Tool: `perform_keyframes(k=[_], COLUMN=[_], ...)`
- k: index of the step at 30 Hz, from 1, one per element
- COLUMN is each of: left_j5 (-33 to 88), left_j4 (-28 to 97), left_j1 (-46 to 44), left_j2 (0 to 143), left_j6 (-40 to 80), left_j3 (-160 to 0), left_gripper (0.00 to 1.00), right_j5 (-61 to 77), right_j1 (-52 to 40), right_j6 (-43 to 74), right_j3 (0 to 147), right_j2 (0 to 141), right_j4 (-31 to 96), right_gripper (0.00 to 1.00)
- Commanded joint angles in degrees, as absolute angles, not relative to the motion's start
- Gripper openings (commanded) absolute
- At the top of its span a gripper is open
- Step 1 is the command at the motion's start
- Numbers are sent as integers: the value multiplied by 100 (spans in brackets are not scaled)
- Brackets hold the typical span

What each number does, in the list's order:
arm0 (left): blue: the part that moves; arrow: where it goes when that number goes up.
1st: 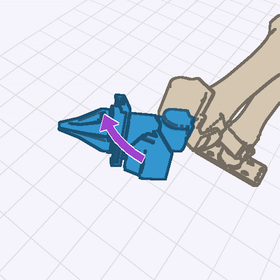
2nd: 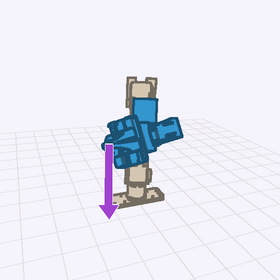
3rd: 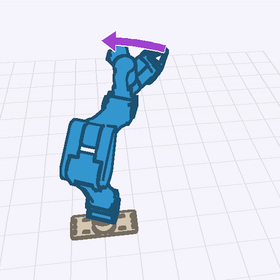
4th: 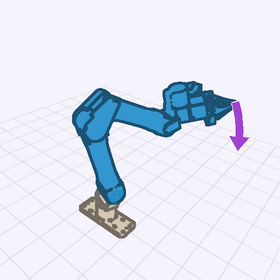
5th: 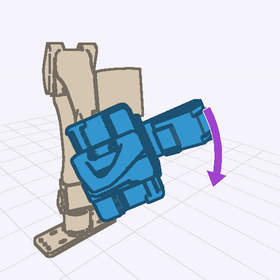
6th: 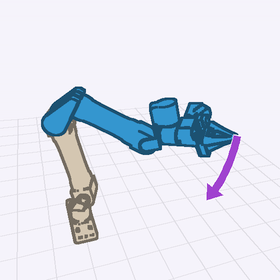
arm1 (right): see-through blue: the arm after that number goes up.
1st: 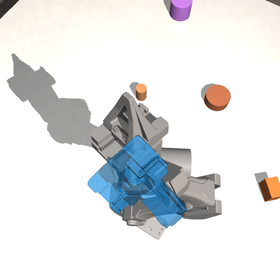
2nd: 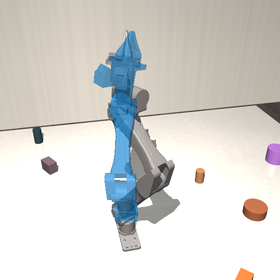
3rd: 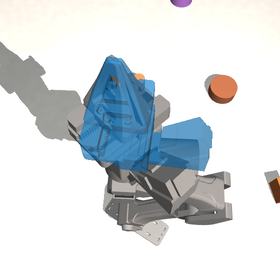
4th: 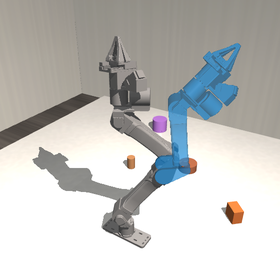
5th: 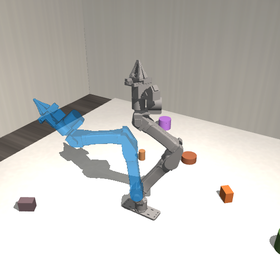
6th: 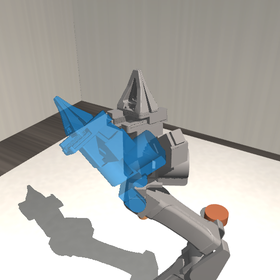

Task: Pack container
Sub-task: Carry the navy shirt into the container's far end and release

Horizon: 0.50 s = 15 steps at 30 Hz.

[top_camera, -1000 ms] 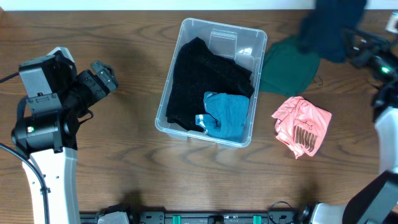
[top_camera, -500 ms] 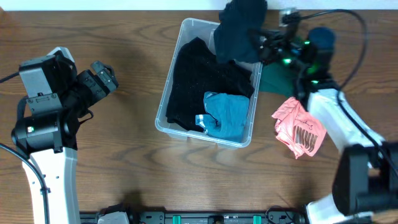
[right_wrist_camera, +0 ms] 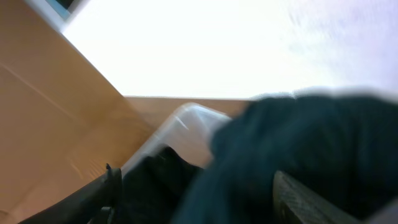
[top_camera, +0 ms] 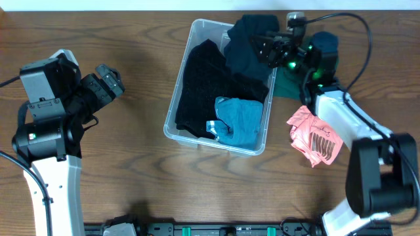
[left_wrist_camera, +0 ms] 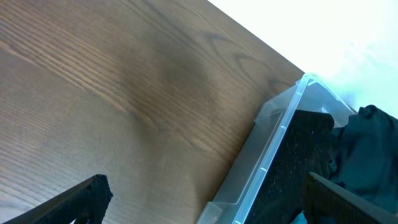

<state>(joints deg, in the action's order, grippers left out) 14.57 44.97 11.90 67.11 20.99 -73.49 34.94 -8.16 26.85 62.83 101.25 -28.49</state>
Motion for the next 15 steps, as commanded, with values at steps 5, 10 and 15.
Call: perform_keyframes(k=[5,10,15], left_j5=[1382,1382,1382], left_j4=[4497,4497,4497], left_j1=[1221,1221,1221], left_j2=[6731,6731,6731], left_j6=[2067,2067,2064], left_j3=[-7422,-7422,-7422], left_gripper=[98,98,98], right_j5=[3601,3603,3385], right_j1=[-607,-121,661], right_j6=[2698,2650,2628], right_j3=[6318,6318,6318], right_j2=[8882,8648,8648], right_j4=[-2436,-1632,25], right_gripper=[76,69,72])
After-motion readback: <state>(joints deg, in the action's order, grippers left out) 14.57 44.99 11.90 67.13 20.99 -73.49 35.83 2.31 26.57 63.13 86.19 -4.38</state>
